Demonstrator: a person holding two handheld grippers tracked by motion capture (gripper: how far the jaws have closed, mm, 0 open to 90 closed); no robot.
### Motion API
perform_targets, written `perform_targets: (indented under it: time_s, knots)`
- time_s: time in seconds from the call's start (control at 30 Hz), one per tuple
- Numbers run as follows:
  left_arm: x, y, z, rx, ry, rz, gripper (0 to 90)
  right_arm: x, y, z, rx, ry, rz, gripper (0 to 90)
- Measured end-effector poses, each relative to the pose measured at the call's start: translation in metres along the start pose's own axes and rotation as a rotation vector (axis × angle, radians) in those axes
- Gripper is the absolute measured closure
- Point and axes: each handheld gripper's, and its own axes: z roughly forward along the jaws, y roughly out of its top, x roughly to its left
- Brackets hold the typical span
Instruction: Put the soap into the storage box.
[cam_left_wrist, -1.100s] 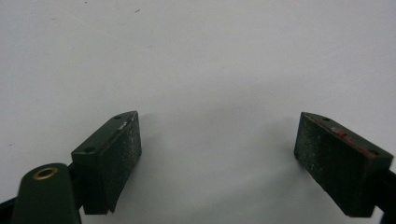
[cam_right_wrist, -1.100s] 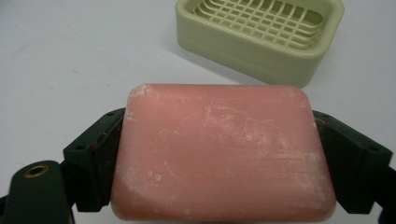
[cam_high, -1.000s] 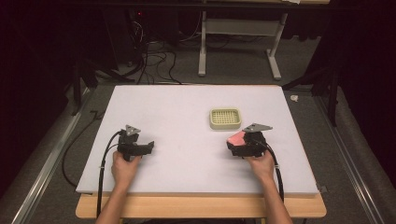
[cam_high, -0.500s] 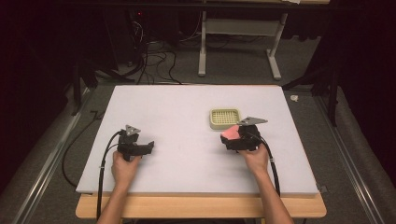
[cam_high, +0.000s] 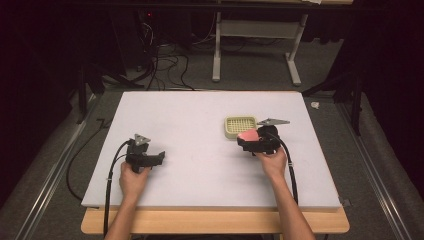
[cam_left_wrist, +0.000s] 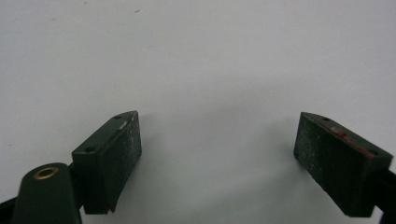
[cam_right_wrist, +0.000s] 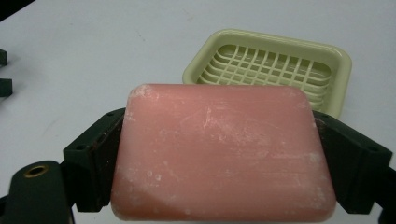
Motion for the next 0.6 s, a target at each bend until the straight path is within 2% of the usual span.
perform_targets:
  time_s: [0.33,0.6]
  knots:
    - [0.0,0.0,0.0,0.0,-0.002,0.0,15.8,-0.003,0.013,0.002,-0.006,-0.028,0.01,13.6]
    - [0.001,0.0,0.0,0.0,-0.004,-0.002,15.7,-0.001,0.026,0.011,0.021,-0.05,-0.002,13.6]
